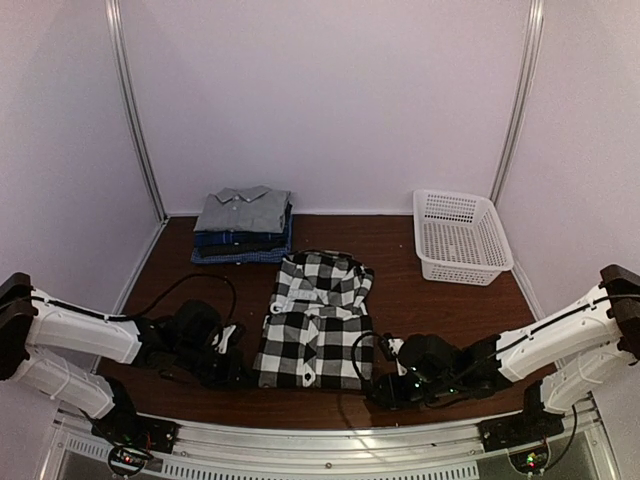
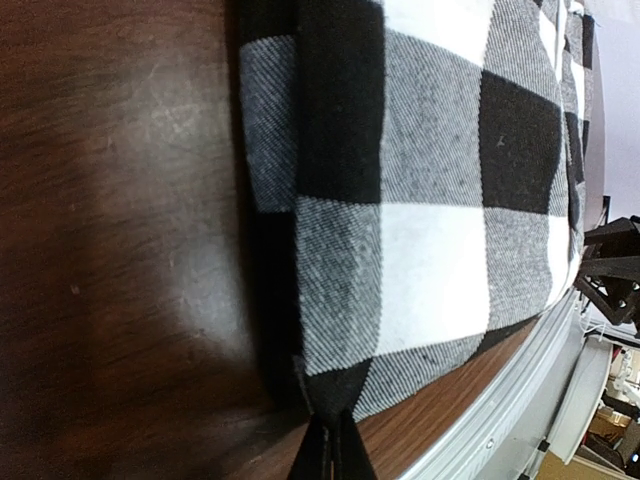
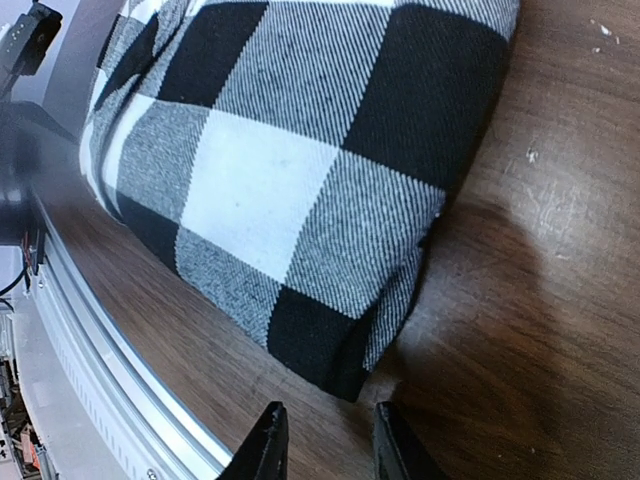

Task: Fold and stack the long sleeve shirts

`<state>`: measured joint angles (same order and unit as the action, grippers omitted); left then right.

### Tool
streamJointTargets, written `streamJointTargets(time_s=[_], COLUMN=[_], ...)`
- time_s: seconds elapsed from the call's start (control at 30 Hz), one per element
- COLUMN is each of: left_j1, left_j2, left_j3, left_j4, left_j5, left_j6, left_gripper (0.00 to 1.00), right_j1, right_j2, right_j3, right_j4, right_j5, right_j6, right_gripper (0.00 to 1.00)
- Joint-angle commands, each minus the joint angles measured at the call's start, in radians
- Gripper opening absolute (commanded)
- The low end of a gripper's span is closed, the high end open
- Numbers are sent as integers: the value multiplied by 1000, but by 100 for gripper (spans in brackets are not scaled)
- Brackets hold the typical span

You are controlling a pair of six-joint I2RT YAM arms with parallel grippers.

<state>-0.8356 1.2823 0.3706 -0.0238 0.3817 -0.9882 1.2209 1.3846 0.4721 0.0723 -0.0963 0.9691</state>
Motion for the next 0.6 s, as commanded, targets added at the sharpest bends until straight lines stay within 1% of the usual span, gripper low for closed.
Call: streamJointTargets(time_s=[0.0,0.33,0.47,0.57], left_j1=[-24,-28,-28,-28], left_j2=[-2,6,8,9], left_j3=[-16,-17,-16,-7], left_j4=[-7,-7,-9,-21], left_j5=[-11,-10,-9,-10], left_j6=[-27,-27,-22,-15], left_gripper=[0,0,0,0], right_j1=[20,23,23,24], right_j2=[31,72,76,85], right_j3=[-14,-1,23,50], right_j4=[30,60,22,-16], right_j5=[44,57,84,92], right_j6=[59,71,56,37], right_gripper=[31,28,27,24])
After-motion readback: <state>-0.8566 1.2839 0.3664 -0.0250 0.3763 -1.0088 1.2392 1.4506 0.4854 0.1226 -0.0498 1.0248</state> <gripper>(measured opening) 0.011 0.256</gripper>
